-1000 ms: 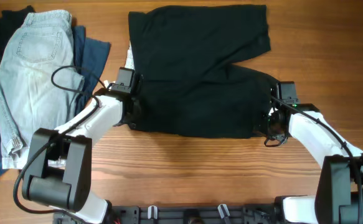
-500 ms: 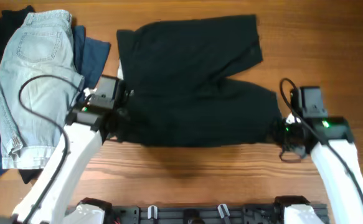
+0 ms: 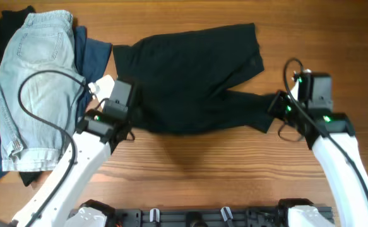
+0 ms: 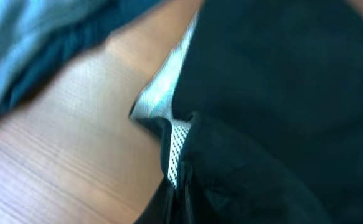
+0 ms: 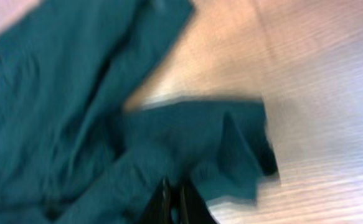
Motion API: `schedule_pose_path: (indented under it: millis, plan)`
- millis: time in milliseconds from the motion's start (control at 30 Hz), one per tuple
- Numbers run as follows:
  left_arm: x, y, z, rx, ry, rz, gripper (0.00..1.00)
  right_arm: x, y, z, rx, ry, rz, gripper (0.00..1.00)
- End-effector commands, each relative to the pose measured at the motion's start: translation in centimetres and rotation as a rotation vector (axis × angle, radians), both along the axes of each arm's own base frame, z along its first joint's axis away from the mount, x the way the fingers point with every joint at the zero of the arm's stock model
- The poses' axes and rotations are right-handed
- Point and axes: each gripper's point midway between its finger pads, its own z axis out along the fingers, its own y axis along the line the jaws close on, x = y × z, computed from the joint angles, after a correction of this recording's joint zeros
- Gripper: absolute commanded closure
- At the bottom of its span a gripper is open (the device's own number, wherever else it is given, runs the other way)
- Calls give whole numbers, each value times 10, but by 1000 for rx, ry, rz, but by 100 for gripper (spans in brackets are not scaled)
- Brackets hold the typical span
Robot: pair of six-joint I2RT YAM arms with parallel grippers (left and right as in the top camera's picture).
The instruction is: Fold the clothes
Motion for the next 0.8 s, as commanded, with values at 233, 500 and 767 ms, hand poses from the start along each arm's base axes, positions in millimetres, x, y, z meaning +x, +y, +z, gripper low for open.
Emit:
schedule_pose_path:
  millis: [233,500,767]
  plan:
    - [133,43,25,-1,-458,208,96,116,-3,13,-67,-373,44,96]
    - [203,24,-8,-12,-676,139,96,187,3,-24,-79,-598,35,96]
    - [264,11,-29,-36,-770,145,0,250,22,-40,-86,-727,42,0]
